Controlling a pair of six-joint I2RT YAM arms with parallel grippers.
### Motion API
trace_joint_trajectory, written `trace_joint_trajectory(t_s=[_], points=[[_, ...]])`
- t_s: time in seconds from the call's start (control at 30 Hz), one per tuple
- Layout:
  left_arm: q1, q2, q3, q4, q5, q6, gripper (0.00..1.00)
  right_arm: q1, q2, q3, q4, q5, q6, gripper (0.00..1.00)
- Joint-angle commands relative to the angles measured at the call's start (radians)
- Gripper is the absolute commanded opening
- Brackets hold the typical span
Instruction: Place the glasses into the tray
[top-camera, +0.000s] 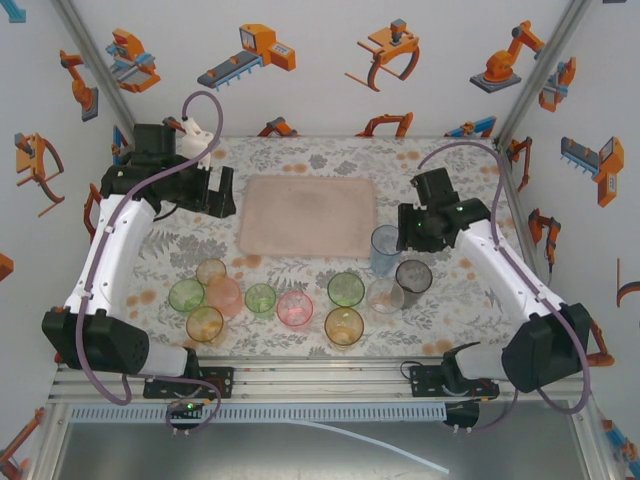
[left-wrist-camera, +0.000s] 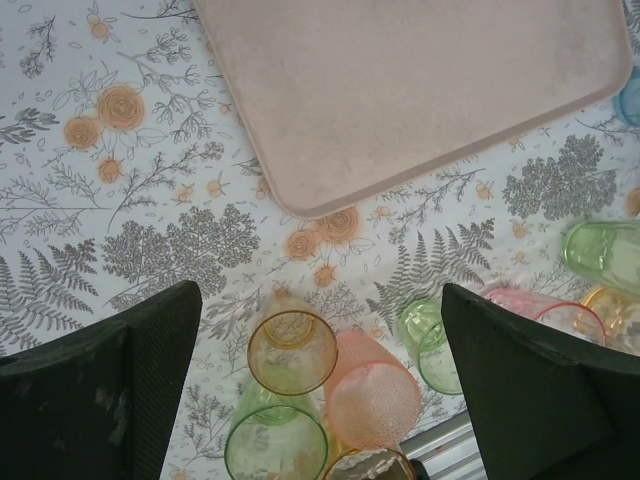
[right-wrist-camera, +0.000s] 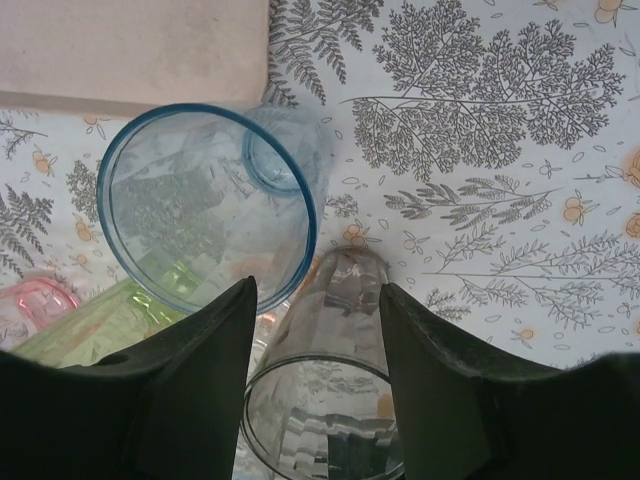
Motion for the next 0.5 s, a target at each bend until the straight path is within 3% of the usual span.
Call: trace_joint_trajectory(t_s=[0.0,0.1,0.47], points=[[-0.003,-0.028,0.019,-0.022,0.025,-0.018,0.97,0.009,0.027,-0.005,0.031,0.021,0.021,0.48],[-0.002,-0.030,0.018,-0.022,0.025,-0.018,0.97,0.010,0.054,0.006,0.034,0.030,0.021,0.42],[-0.006,-0.028,0.013,-0.021,0.034,-0.025,0.97,0.009,0.113,0.034,0.018,0.089,0.018,0.34]])
